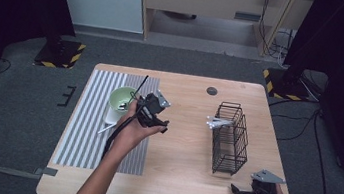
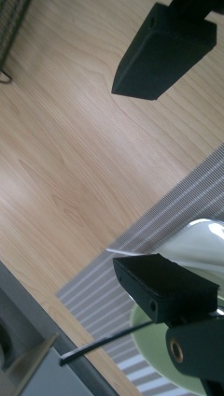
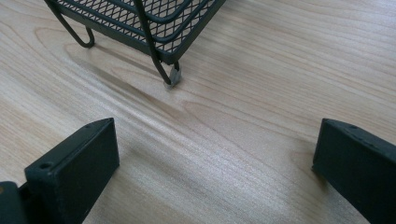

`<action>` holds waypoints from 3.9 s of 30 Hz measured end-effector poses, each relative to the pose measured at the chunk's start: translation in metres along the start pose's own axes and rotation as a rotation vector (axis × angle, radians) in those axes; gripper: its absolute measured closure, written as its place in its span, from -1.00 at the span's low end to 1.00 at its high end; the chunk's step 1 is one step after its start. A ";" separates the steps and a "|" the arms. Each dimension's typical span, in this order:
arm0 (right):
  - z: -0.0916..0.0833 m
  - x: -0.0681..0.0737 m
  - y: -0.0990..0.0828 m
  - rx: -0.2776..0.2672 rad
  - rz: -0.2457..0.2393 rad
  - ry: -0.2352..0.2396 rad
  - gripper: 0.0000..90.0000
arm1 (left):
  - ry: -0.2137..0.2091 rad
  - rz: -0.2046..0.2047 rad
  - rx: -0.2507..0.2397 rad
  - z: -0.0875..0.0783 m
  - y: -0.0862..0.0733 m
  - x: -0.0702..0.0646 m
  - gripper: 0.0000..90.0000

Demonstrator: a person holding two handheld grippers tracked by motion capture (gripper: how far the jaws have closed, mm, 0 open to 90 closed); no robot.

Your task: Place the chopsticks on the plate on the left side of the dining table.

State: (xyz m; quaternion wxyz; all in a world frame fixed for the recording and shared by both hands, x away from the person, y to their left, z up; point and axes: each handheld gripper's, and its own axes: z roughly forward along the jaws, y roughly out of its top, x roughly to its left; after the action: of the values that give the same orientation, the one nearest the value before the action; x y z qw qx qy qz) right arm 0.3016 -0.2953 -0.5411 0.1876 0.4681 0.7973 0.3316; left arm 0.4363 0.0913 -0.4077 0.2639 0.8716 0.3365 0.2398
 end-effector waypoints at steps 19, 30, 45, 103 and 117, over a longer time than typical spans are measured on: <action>0.000 0.000 0.000 -0.001 -0.007 0.000 -0.99 | -0.137 0.034 -0.140 -0.032 0.048 -0.031 -0.12; -0.001 0.000 -0.001 0.001 -0.008 0.000 -0.99 | -0.197 0.099 -0.194 -0.045 0.069 -0.051 0.36; -0.001 0.000 -0.001 0.000 -0.009 0.002 -0.99 | -0.257 0.083 -0.237 -0.044 0.084 -0.068 0.57; -0.001 0.000 -0.001 -0.002 -0.010 0.015 -0.99 | -0.258 0.076 -0.335 -0.067 0.111 -0.042 0.84; -0.001 -0.001 -0.001 -0.004 -0.011 0.012 -0.99 | -0.256 0.010 -0.394 -0.095 0.106 -0.021 0.85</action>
State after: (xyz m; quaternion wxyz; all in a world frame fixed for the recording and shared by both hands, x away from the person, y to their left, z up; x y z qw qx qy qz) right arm 0.3002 -0.2967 -0.5412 0.1857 0.4615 0.8002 0.3349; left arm 0.4143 0.0374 -0.2759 0.4683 0.8281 0.2426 0.1899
